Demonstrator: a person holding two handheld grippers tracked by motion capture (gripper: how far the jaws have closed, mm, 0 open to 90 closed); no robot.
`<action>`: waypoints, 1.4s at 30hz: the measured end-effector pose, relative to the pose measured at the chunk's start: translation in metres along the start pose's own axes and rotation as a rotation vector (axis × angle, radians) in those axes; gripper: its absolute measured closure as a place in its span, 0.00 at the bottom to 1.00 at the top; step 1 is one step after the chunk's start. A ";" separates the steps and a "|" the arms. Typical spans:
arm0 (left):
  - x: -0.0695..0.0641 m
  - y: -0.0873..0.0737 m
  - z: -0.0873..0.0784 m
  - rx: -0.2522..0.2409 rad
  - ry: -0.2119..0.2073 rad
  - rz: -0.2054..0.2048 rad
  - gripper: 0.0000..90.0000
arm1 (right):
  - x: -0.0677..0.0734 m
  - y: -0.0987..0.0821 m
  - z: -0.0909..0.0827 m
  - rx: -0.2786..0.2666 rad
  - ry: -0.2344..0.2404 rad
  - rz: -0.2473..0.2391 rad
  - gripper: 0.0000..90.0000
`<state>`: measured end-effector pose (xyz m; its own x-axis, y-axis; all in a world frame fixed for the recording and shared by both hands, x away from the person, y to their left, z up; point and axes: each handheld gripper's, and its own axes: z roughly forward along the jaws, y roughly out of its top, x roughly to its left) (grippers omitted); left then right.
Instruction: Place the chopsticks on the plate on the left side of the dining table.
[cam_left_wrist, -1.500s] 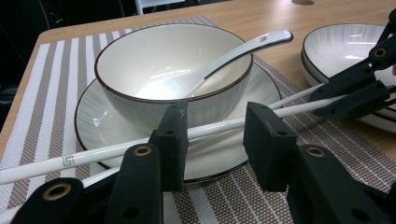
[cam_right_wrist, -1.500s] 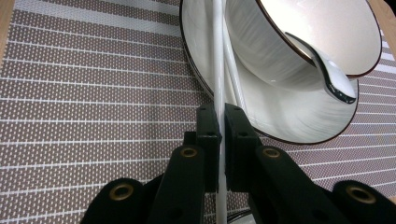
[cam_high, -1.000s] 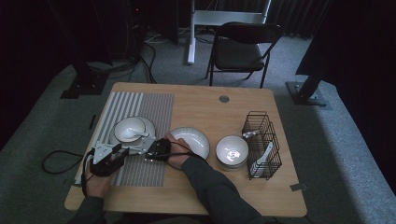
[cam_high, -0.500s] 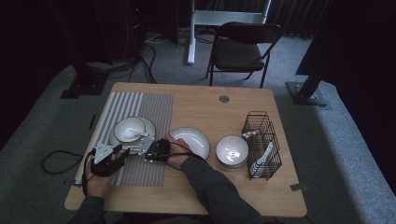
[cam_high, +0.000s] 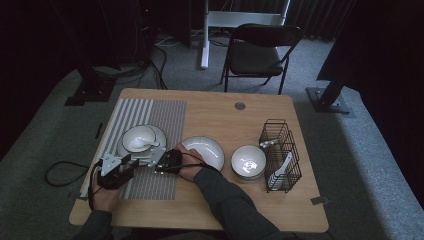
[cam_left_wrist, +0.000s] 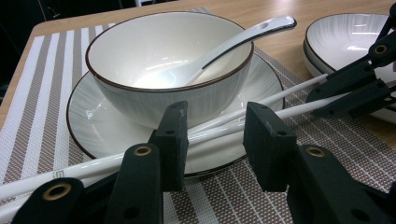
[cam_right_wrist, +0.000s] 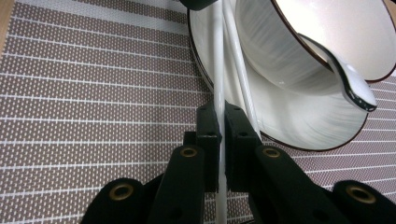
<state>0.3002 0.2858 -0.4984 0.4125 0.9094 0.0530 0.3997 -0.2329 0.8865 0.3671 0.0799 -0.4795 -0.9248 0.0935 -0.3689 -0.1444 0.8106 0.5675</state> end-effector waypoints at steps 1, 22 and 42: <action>0.000 0.000 0.000 -0.002 0.000 -0.002 0.68 | 0.000 0.000 0.000 -0.005 0.004 -0.005 0.96; -0.001 0.000 -0.001 -0.005 0.002 -0.002 0.68 | 0.002 0.000 -0.001 -0.022 0.026 -0.038 0.96; -0.002 -0.002 0.002 0.018 -0.002 0.002 0.74 | -0.001 -0.004 0.006 0.018 -0.006 -0.019 0.95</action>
<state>0.3002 0.2838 -0.5008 0.4148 0.9083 0.0540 0.4132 -0.2408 0.8782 0.3710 0.0798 -0.4856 -0.9198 0.0818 -0.3838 -0.1553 0.8224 0.5473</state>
